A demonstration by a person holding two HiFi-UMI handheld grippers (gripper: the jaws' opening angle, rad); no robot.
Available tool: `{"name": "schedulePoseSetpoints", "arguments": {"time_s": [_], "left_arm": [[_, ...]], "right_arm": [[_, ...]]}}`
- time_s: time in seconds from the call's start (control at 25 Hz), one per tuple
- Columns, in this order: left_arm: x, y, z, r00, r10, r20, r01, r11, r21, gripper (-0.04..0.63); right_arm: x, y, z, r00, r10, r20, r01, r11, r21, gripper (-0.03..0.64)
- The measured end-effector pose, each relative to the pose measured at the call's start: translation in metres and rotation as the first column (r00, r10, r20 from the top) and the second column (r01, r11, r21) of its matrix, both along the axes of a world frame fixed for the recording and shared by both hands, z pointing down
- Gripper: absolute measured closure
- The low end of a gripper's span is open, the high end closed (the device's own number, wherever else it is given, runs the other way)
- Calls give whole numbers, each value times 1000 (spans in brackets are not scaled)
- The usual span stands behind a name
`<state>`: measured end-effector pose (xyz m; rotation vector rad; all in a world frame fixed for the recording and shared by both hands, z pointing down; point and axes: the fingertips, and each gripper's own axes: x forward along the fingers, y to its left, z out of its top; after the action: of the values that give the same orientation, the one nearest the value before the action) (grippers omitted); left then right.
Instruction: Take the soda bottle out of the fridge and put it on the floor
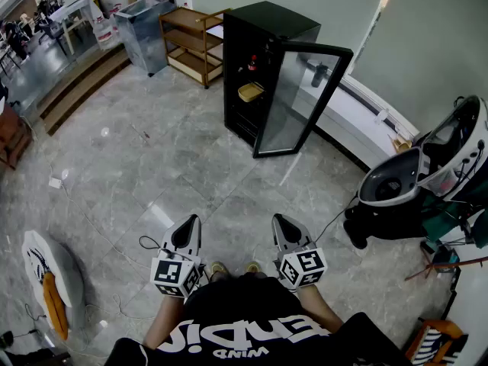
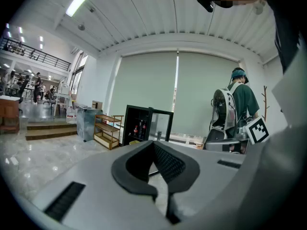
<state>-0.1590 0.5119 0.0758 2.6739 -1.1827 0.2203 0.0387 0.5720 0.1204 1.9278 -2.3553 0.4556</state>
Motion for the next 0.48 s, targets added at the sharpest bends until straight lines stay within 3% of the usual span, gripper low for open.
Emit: {"name": "schedulePoseSetpoints", "arguments": {"time_s": [0.48], "left_arm": [[-3,-8,-4,1000,29,-5,-29,999,42,589]], "right_arm": [[-5,-8,-10,1000,20,17,-21,999,37,594]]}}
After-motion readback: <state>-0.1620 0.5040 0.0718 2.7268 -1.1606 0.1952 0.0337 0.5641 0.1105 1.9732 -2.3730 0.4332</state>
